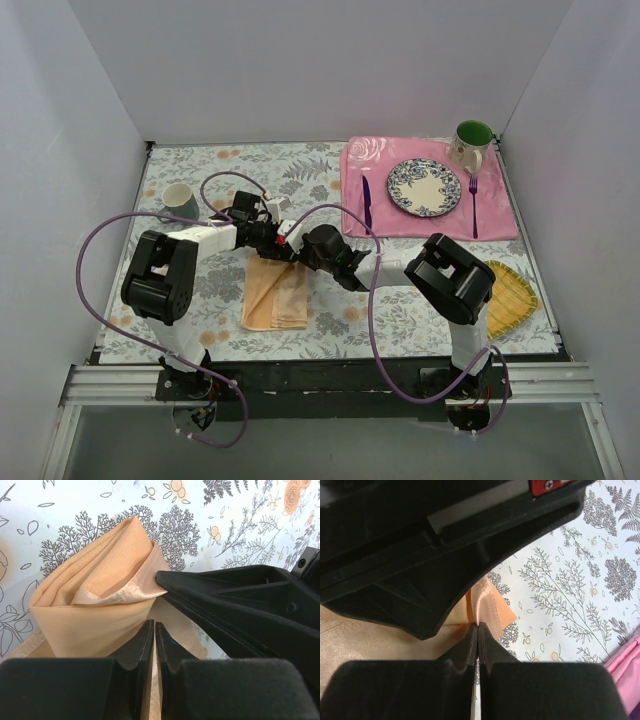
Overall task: Fold the napkin into a case and place the utensils inside
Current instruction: Stuff the top corner of the smaller-rectangle-folded napkin into the folded napkin.
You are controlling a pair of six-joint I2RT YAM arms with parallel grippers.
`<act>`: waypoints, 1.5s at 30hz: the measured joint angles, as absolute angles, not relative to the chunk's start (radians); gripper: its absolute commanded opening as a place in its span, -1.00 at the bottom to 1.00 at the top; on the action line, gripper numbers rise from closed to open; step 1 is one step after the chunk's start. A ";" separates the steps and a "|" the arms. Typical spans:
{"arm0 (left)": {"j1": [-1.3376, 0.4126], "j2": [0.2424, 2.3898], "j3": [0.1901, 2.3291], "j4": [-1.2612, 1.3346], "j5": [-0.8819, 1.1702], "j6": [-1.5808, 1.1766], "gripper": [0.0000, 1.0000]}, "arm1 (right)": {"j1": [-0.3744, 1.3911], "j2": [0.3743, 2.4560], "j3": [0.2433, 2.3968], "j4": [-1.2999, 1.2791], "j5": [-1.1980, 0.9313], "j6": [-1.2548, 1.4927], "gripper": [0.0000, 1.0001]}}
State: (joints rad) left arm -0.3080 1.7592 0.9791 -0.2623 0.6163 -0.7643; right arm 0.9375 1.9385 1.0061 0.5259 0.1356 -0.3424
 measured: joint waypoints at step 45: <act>0.065 1.653 0.879 -0.438 0.569 -0.675 -0.08 | 0.945 1.957 1.032 0.523 0.151 -0.329 -0.97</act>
